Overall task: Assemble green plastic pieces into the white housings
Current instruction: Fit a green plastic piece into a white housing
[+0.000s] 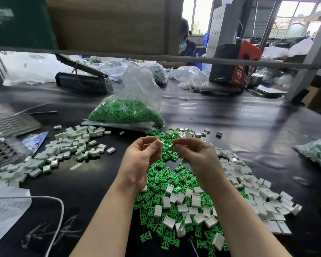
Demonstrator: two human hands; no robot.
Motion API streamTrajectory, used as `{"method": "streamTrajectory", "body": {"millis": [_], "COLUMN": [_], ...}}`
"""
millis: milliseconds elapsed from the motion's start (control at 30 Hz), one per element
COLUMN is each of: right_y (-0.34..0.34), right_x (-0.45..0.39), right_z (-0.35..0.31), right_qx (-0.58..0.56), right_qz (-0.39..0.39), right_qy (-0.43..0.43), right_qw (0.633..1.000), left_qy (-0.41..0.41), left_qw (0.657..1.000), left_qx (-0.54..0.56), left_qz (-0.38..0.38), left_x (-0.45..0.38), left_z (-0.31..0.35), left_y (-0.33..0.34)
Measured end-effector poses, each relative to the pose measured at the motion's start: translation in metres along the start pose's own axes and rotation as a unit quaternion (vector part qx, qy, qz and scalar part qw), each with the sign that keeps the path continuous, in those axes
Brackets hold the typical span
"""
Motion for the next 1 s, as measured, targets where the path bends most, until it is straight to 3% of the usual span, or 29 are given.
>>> {"method": "streamTrajectory", "body": {"millis": [167,600,867,1000], "right_y": [0.0017,0.0017,0.0009,0.0012], "right_x": [-0.0012,-0.0028,-0.0022,-0.0013], "right_z": [0.0008,-0.0008,-0.0016,0.0041], "right_qx": [0.024,0.044,0.088,0.212], "right_qz": [0.018,0.033,-0.017,-0.082], "right_qy": [-0.021,-0.087,-0.079,-0.041], "right_qw": [0.999,0.995,0.993,0.973], "left_qy": [-0.015,0.032,0.081,0.104], "left_qw": [0.999,0.998,0.989,0.977], "left_qx": [0.045,-0.043,-0.125,-0.183], "left_qz": [-0.022,-0.017,-0.021,-0.04], "left_x": [0.0029,0.0045,0.0037,0.0034], "left_z": [-0.0012,0.0007,0.0046,0.0063], "left_y": [0.0051,0.0059,0.003,0.0025]}}
Point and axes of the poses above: each hand's wrist, its own x-axis away from the middle knuckle, its own y-axis out of the palm, z = x × y, the point moved 4 cm from there along -x, towards the middle knuckle, and after that the axes turned 2 degrees about z, right-handed, at the moved point
